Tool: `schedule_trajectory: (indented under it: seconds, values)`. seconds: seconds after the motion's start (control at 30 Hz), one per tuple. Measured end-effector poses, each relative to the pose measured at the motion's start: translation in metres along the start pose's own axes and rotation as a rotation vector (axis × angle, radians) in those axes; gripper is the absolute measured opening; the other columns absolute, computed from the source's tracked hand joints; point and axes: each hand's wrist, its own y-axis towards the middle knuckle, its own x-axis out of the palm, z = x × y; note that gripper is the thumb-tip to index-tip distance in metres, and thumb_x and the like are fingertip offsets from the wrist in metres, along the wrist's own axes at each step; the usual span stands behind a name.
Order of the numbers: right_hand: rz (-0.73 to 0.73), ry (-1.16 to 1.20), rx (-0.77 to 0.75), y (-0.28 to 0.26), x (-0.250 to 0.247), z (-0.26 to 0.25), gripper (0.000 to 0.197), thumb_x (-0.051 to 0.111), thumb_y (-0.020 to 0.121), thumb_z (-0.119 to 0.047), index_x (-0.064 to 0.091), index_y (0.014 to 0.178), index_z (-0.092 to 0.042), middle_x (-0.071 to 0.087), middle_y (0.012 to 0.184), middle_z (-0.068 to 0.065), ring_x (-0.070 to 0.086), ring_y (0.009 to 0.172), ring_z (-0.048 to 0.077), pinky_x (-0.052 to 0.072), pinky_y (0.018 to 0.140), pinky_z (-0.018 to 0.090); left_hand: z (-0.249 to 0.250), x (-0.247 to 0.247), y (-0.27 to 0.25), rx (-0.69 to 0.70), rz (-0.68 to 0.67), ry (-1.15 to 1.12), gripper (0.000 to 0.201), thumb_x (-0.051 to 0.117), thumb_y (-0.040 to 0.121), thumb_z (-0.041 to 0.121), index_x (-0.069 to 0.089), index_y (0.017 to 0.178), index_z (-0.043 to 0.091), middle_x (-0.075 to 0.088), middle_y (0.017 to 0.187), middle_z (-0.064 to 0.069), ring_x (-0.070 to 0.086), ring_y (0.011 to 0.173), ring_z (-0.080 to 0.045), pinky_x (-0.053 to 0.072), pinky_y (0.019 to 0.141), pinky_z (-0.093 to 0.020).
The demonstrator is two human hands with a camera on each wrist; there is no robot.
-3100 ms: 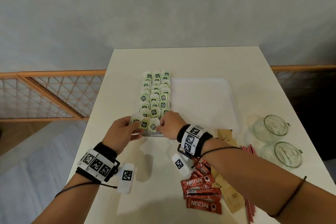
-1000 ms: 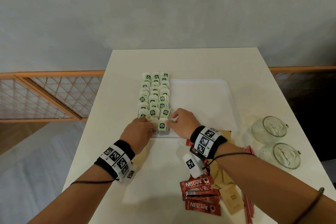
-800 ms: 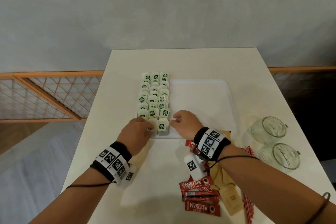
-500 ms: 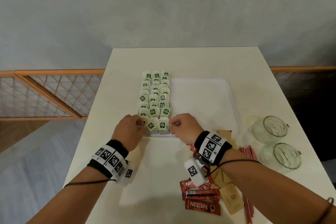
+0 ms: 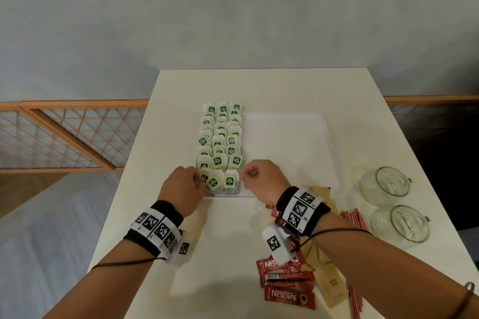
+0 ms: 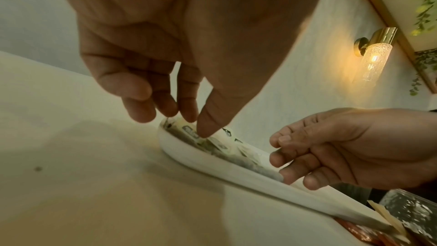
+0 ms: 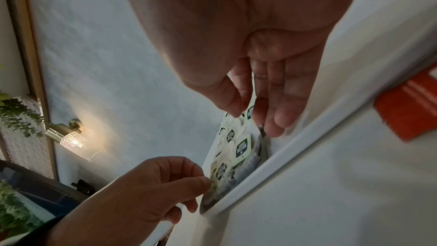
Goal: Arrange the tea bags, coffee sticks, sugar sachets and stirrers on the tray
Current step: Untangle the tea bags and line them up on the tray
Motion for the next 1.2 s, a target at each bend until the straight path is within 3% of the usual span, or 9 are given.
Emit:
schedule_trajectory:
  seconds: [0.17,0.5,0.77,0.83,0.93,1.07,1.1,1.17,1.2]
  values:
    - [0.037,-0.064,-0.011,0.012,-0.004,-0.002,0.018,0.06,0.096,-0.019,0.075,0.105,-0.015,0.073,0.105,-0.003,0.064,0.093,0.01,0.043,0.08,0.019,0.009,-0.004,0.008,-0.007,0.041,-0.042,0.017,0.066,0.089,0.03,0.063,0.099,0.016,0.057,0.098,-0.003,0.057,0.083,-0.02,0.041,0.075,-0.028]
    - [0.02,-0.044,0.007,0.019,0.008,-0.012,0.014,0.063,0.094,-0.021,0.073,0.103,-0.019,0.073,0.101,-0.004,0.068,0.092,0.014,0.047,0.072,0.016,0.021,-0.013,0.029,-0.044,0.054,-0.065,0.033,0.066,0.09,0.035,0.062,0.115,0.014,0.055,0.116,-0.008,0.055,0.082,-0.018,0.041,0.079,-0.028]
    - [0.011,0.045,0.071,0.02,0.003,-0.025,0.048,0.053,0.091,-0.034,0.059,0.134,-0.014,0.062,0.135,-0.003,0.062,0.117,0.017,0.05,0.097,0.032,0.022,-0.015,0.043,-0.07,0.049,-0.108,0.039,0.064,0.092,0.031,0.058,0.125,0.012,0.056,0.122,-0.011,0.051,0.089,-0.018,0.039,0.081,-0.027]
    - [0.003,0.058,0.062,0.018,0.008,-0.03,0.046,0.055,0.093,-0.028,0.058,0.135,-0.009,0.063,0.135,0.006,0.061,0.121,0.023,0.049,0.102,0.037,0.023,-0.013,0.047,-0.095,0.034,-0.117,0.04,0.063,0.092,0.03,0.057,0.126,0.012,0.057,0.123,-0.012,0.052,0.092,-0.02,0.04,0.082,-0.028]
    - [0.009,0.084,0.063,0.017,0.014,-0.031,0.04,0.057,0.097,-0.019,0.057,0.135,-0.005,0.068,0.121,0.014,0.065,0.11,0.028,0.052,0.098,0.04,0.022,-0.01,0.05,-0.139,0.015,-0.122,0.041,0.062,0.091,0.032,0.058,0.126,0.012,0.058,0.126,-0.012,0.056,0.098,-0.022,0.043,0.082,-0.029]
    - [0.005,0.073,0.076,0.015,0.016,-0.03,0.053,0.059,0.096,-0.026,0.048,0.146,-0.013,0.06,0.136,0.004,0.059,0.121,0.02,0.048,0.103,0.032,0.019,-0.009,0.053,-0.158,0.019,-0.139,0.042,0.065,0.09,0.032,0.056,0.126,0.013,0.058,0.127,-0.011,0.054,0.098,-0.021,0.043,0.084,-0.03]
    - [0.015,0.07,0.085,0.016,0.014,-0.028,0.05,0.059,0.096,-0.026,0.049,0.144,-0.014,0.057,0.139,0.003,0.06,0.118,0.017,0.048,0.099,0.024,0.018,-0.009,0.054,-0.159,0.022,-0.146,0.044,0.066,0.09,0.032,0.055,0.128,0.012,0.058,0.128,-0.011,0.054,0.1,-0.021,0.043,0.085,-0.03]
    - [0.046,0.09,0.099,0.019,0.008,-0.024,0.042,0.058,0.099,-0.025,0.05,0.139,-0.016,0.056,0.135,-0.001,0.06,0.101,0.008,0.043,0.075,0.005,0.016,-0.01,0.056,-0.155,0.019,-0.18,0.051,0.067,0.09,0.031,0.051,0.134,0.011,0.058,0.132,-0.01,0.057,0.111,-0.024,0.043,0.089,-0.031]
    - [0.065,0.114,0.1,0.02,0.006,-0.025,0.041,0.057,0.1,-0.025,0.048,0.139,-0.018,0.055,0.133,-0.002,0.06,0.1,0.008,0.041,0.067,0.004,0.017,-0.012,0.056,-0.16,0.011,-0.212,0.054,0.067,0.091,0.031,0.049,0.138,0.01,0.057,0.135,-0.009,0.057,0.116,-0.025,0.044,0.093,-0.032]
